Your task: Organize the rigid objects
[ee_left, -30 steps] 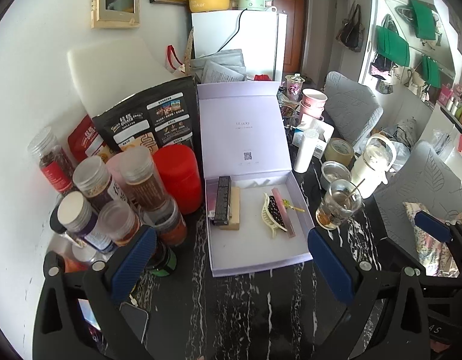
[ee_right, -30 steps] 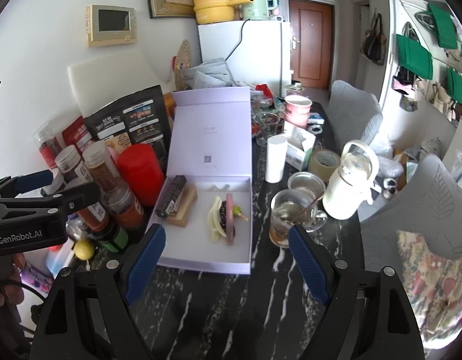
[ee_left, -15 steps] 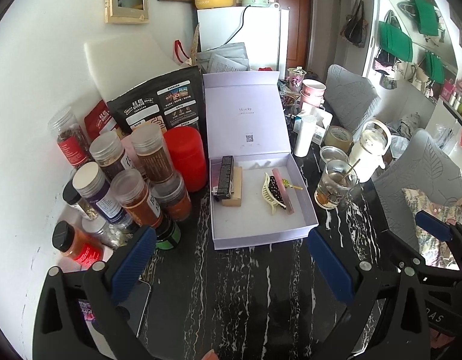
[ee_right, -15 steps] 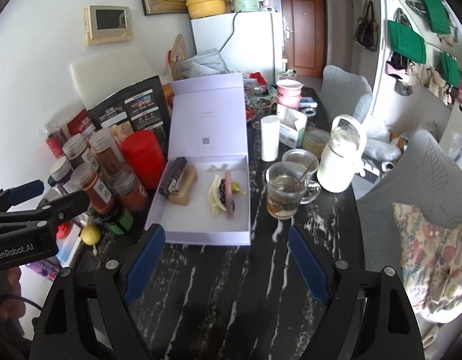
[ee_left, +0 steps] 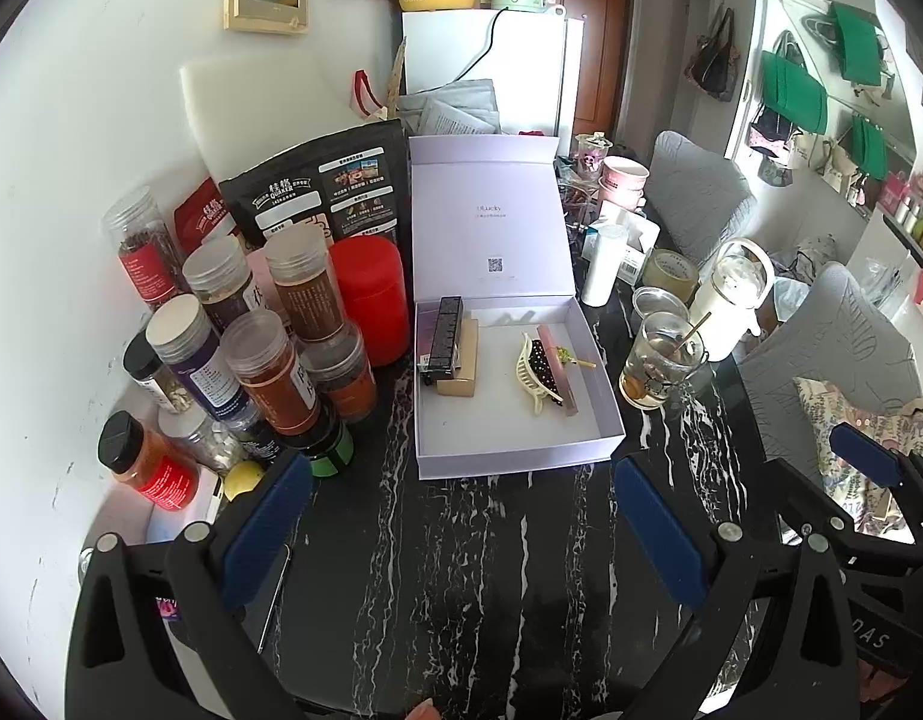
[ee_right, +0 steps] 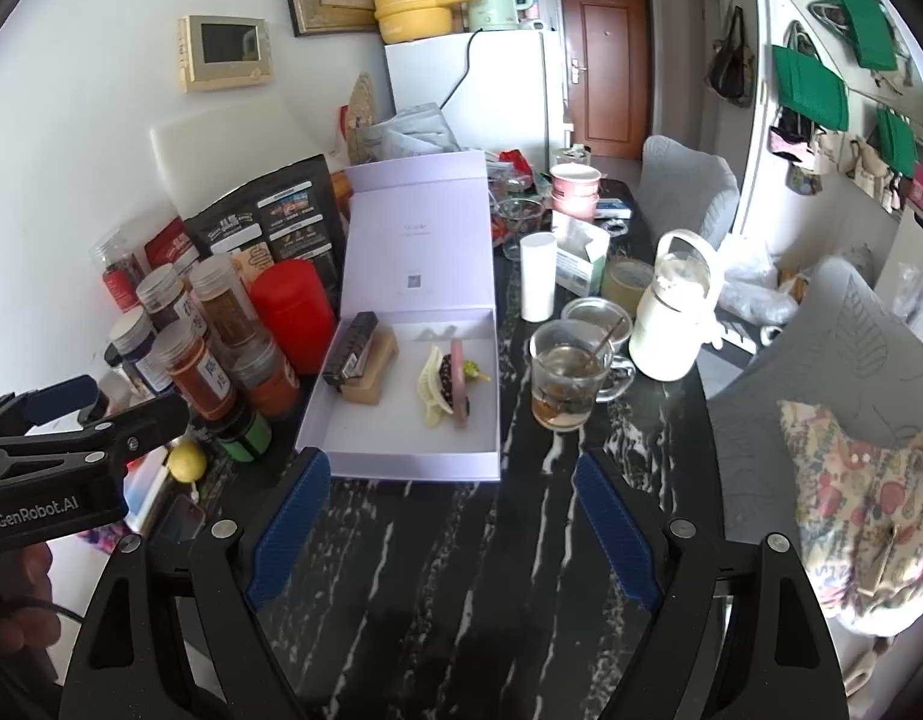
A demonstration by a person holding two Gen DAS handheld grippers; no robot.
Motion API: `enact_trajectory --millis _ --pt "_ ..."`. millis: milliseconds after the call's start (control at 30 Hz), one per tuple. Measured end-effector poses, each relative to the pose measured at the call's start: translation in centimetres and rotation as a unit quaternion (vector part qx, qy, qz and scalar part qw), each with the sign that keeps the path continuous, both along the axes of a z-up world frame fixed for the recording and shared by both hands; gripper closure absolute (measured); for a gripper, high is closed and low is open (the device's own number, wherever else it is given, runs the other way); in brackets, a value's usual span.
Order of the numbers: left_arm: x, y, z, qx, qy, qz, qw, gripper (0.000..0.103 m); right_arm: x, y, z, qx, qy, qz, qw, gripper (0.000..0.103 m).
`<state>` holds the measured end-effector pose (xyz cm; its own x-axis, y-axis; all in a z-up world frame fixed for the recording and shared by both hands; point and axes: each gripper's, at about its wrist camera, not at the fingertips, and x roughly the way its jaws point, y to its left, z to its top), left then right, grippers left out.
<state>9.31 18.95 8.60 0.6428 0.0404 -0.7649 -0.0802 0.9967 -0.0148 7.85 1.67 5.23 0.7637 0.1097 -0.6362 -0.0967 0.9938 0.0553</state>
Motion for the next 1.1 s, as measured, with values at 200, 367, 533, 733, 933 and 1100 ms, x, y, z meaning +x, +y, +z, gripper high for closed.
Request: enact_trajectory --millis 200,367,533,733,933,1100 --pt "-0.26 0.02 -0.13 0.001 0.003 0.001 1.0 0.0 -0.27 0.09 -0.11 0.0 0.002 0.001 1.0 0.018" --pt "-0.32 0.01 -0.16 0.0 0.004 0.0 1.0 0.0 -0.37 0.07 -0.14 0.0 0.002 0.001 1.0 0.018" --pt "-0.38 -0.08 -0.17 -0.002 0.004 0.0 1.0 0.0 -0.42 -0.01 -0.15 -0.001 0.002 0.001 1.0 0.018" --pt "-0.43 -0.17 -0.15 -0.001 0.005 0.001 1.0 0.0 -0.46 -0.03 -0.17 -0.001 0.002 0.001 1.0 0.018" --pt "-0.4 -0.08 -0.22 -0.004 0.009 0.003 0.9999 0.0 -0.48 -0.03 -0.18 -0.001 0.002 0.001 1.0 0.018" --pt "-0.29 -0.03 -0.42 -0.005 0.014 0.003 0.9999 0.0 -0.51 -0.15 -0.28 -0.001 0.003 0.0 1.0 0.018"
